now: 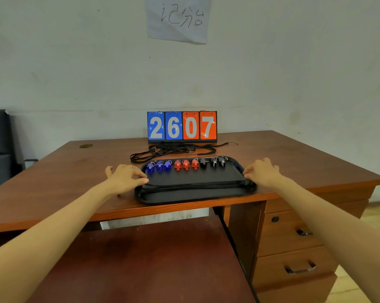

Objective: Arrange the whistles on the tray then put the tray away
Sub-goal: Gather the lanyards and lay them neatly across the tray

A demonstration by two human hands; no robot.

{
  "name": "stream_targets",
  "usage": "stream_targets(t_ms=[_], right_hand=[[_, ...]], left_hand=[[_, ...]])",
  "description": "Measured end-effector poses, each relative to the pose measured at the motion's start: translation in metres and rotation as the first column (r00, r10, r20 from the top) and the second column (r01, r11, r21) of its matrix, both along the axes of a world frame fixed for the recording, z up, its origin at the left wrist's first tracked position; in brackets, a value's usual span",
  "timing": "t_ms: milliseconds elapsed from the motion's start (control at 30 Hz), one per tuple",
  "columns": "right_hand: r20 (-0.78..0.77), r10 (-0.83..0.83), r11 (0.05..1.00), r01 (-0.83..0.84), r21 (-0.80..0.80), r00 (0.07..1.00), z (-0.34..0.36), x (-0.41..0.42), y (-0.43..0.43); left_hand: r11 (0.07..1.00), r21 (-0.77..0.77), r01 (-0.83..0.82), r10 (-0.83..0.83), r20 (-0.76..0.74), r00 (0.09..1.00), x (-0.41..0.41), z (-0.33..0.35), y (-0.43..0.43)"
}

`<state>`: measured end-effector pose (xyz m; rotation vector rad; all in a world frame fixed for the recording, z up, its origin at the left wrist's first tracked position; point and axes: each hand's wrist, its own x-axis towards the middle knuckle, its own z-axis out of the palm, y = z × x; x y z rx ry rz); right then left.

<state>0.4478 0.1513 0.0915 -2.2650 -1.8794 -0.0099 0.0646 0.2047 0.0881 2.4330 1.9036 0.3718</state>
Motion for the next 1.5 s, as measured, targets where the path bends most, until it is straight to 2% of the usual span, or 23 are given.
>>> stream_targets(t_ms=[100, 200, 367, 667, 833, 1033, 1167, 1333, 1500], right_hand=[[0.026, 0.116, 0.991, -0.114, -0.069, 0.993, 0.002, 0.002, -0.001], [0.074, 0.162, 0.978, -0.150, -0.142, 0.984, -0.002, 0.003, -0.003], [0.083, 0.153, 0.986, -0.146, -0.085, 0.985, -0.006, 0.002, -0.005], [0.045, 0.147, 0.988, -0.144, -0.049, 0.988, -0.010, 0.003, -0.006], [0.019, 0.169, 0.985, -0.169, 0.032, 0.986, -0.008, 0.000, -0.006], [0.035, 0.263, 0.947, -0.265, 0.181, 0.964, 0.005, -0.021, 0.024], [-0.058, 0.278, 0.930, -0.253, 0.266, 0.959, 0.020, -0.032, 0.065], [-0.077, 0.259, 0.957, -0.246, 0.153, 0.963, 0.029, -0.037, 0.141], [-0.031, 0.305, 0.951, -0.306, -0.035, 0.952, 0.021, -0.046, 0.211]], left_hand=[[0.995, -0.038, 0.088, -0.088, -0.003, 0.996, -0.002, -0.002, -0.002], [0.995, -0.055, 0.089, -0.090, -0.023, 0.996, 0.000, -0.005, -0.005], [0.998, -0.014, 0.057, -0.057, 0.009, 0.998, 0.002, -0.008, -0.009], [0.998, -0.036, 0.054, -0.053, 0.036, 0.998, 0.001, -0.008, -0.017], [0.998, -0.019, 0.062, -0.061, 0.035, 0.998, 0.009, -0.004, -0.016], [0.980, 0.092, 0.178, -0.190, 0.149, 0.970, 0.051, 0.015, 0.007], [0.974, 0.117, 0.195, -0.207, 0.105, 0.973, 0.090, 0.033, 0.050], [0.983, 0.047, 0.175, -0.177, 0.060, 0.982, 0.124, 0.040, 0.124], [0.976, -0.134, 0.171, -0.154, 0.128, 0.980, 0.139, 0.022, 0.186]])
